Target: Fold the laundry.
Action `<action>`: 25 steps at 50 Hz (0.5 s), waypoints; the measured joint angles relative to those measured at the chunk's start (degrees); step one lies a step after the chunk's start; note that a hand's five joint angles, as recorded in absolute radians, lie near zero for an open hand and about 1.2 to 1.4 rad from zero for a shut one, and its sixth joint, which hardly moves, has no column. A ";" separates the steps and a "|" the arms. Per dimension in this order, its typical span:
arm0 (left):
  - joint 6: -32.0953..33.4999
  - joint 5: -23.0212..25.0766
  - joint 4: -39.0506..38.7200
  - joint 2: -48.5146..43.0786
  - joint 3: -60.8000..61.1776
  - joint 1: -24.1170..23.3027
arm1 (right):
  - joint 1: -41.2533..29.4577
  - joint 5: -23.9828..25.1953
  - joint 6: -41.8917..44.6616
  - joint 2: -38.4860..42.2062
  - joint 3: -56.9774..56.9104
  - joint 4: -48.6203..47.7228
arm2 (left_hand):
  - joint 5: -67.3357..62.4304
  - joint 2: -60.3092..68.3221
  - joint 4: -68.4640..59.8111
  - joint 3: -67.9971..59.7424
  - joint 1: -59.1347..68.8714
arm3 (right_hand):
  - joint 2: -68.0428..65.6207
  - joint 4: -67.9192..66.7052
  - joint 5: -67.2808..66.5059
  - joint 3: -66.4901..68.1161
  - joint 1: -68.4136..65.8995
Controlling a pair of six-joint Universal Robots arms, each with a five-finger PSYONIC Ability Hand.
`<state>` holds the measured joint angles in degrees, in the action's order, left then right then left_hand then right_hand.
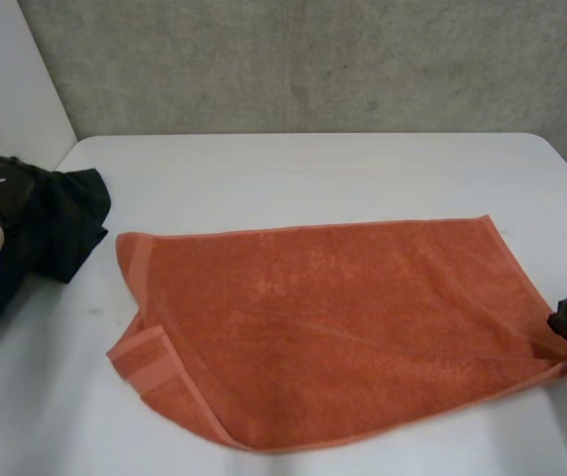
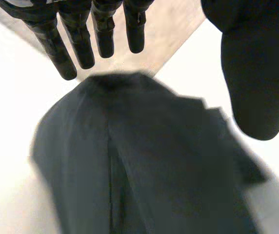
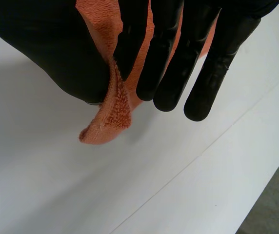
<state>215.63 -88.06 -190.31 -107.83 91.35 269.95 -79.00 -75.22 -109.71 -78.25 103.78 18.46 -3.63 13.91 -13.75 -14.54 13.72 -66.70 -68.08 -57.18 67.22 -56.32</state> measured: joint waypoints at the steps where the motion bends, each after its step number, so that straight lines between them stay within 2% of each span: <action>1: -0.59 0.62 0.50 0.48 0.33 -0.26 | 0.00 0.00 -0.18 0.00 -0.05 -0.05 | 0.00 0.00 0.00 0.00 0.00 | 0.00 0.00 0.00 0.00 0.00; 4: -4.15 5.10 3.12 3.70 2.93 -2.21 | 0.03 0.08 -1.08 0.01 -0.20 -0.28 | 0.00 0.00 0.00 0.00 0.00 | 0.00 0.00 -0.01 0.00 0.00; 10: -7.24 13.31 4.96 8.59 8.59 -5.50 | 0.07 0.56 -1.51 0.03 0.00 -0.40 | 0.00 0.00 0.00 0.00 0.00 | 0.00 0.00 0.00 -0.03 0.00; 17: -6.92 19.60 6.01 10.59 13.64 -8.91 | 0.08 0.93 -1.43 0.03 0.05 -0.58 | -0.88 0.92 -0.81 -0.56 1.01 | 0.00 0.00 0.00 -0.03 0.00; 20: -6.21 21.93 7.17 10.72 15.65 -10.55 | 0.08 0.97 -1.40 0.03 0.09 -0.71 | -8.14 7.83 -7.92 -7.12 8.27 | 0.00 0.00 0.00 -0.03 0.00; 25: -3.19 23.98 9.23 10.23 18.11 -12.30 | 0.08 0.97 -1.38 0.03 0.23 -0.84 | -11.34 10.75 -11.00 -10.17 10.80 | 0.00 0.00 0.00 -0.03 0.00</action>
<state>212.44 -64.08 -181.08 -97.60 109.46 257.64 -78.92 -74.24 -111.09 -78.22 104.02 17.62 -14.98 24.66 -24.75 -24.72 24.52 -66.69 -68.08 -57.18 67.20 -56.32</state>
